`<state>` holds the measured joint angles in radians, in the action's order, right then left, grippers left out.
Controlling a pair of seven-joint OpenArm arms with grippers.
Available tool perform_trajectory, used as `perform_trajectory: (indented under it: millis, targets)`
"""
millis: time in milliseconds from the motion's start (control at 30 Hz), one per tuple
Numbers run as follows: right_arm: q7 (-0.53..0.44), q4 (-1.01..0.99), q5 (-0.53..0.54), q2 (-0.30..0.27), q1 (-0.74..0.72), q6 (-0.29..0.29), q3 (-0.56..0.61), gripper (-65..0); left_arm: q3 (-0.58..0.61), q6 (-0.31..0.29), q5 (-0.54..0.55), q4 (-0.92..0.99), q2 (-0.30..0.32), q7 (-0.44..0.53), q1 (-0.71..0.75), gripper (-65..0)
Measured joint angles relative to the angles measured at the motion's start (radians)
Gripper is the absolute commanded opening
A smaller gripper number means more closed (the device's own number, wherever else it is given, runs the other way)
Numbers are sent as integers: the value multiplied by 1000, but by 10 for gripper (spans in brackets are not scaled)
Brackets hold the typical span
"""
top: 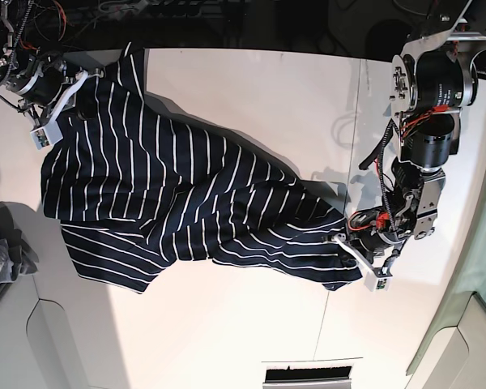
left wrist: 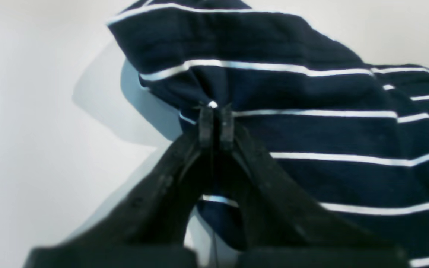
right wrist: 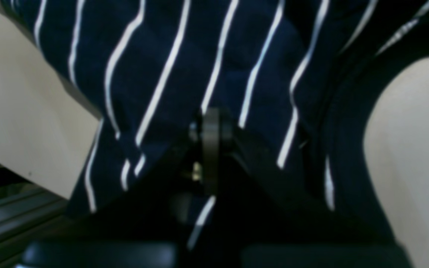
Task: Layout the t-shirt on the table in an organized manner, then fold the t-shirt properly
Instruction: 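Grasp the shirt shoulder with the right gripper while the left drags the hem, then hold the shirt with both grippers and stretch it apart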
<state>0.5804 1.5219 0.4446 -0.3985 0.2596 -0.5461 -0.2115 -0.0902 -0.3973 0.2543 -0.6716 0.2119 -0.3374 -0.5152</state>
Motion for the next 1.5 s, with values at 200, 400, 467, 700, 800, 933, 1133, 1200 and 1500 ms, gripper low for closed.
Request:
perform_trajectory:
  millis: [200, 400, 467, 700, 800, 933, 1133, 1200, 1500]
  targets:
    - [1, 0, 0, 0, 0, 0, 0, -650, 3, -85, 108, -167, 72, -135, 19, -650]
    - [2, 0, -8, 0, -2, 1, 0, -650, 2, -82, 220, -579, 173, -279, 148, -650]
    - [2, -1, -7, 0, -2, 0, 0, -650, 5, -86, 231, -731, 193, -315, 206, -650]
    - [-5, -1, -8, 0, -2, 0, 0, -650, 4, -41, 277, -1070, 235, -375, 292, -650]
    - [-20, -1, -8, 0, -2, 0, 0, -650, 5, -38, 272, -1085, 234, -387, 314, -650]
    - [-63, -1, -8, 0, -5, 0, 0, -650, 5, -37, 218, -1069, 220, -388, 312, -650]
    - [-65, -1, -7, 0, -47, 1, -33, -650, 3, -35, 114, -955, 223, -362, 373, -650]
    - [-64, -1, -7, 0, -60, 8, -49, -650, 3, -34, 106, -887, 223, -329, 383, -650]
    - [65, -2, 0, 0, -75, 229, -130, -299, -2, 11, 136, -673, 220, -301, 379, -381]
